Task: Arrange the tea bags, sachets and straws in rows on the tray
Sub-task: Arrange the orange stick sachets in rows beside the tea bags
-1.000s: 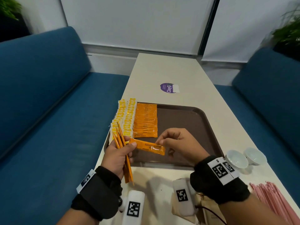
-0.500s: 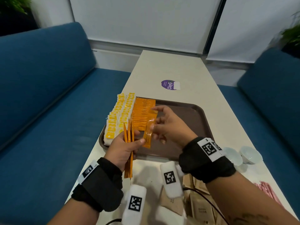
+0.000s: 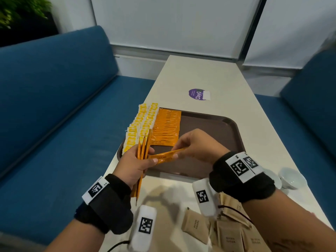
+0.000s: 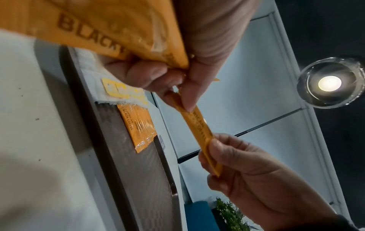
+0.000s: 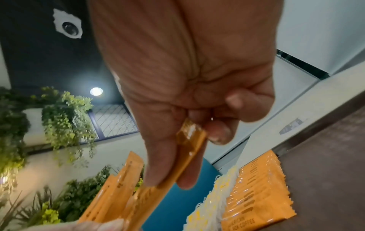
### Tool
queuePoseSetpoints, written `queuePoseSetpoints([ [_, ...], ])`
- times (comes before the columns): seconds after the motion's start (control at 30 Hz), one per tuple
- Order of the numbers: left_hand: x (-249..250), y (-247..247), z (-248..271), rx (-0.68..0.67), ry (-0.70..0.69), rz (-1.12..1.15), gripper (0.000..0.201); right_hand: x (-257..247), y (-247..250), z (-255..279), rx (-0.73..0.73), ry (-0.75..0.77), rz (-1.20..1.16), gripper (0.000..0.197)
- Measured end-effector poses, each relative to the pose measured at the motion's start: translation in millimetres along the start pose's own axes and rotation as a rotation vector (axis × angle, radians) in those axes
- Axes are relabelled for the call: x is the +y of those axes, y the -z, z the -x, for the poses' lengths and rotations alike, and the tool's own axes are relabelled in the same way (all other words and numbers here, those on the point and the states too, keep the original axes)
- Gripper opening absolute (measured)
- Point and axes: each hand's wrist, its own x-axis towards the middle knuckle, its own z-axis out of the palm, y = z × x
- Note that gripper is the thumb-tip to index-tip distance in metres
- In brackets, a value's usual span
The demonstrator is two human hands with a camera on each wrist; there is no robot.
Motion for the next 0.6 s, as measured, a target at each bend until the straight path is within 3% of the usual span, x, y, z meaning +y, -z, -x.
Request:
queuePoseSetpoints([
  [0.2, -2.6, 12.9, -16.6, 0.061, 0.123, 0.209, 0.005, 19.8, 8.6, -38.1, 0.102, -0.199, 0.137, 0.013],
  [0.37, -4.3, 20.5, -17.9, 0.012, 0.228, 0.364, 0.017, 32.7, 0.5, -75.6, 0.017, -0.384, 0.224, 0.018],
  [0.6, -14.5, 27.0, -16.5, -0.01, 0.263, 0.378, 0.016, 23.1, -14.3, -100.8, -0.107, -0.454, 0.314, 0.029],
])
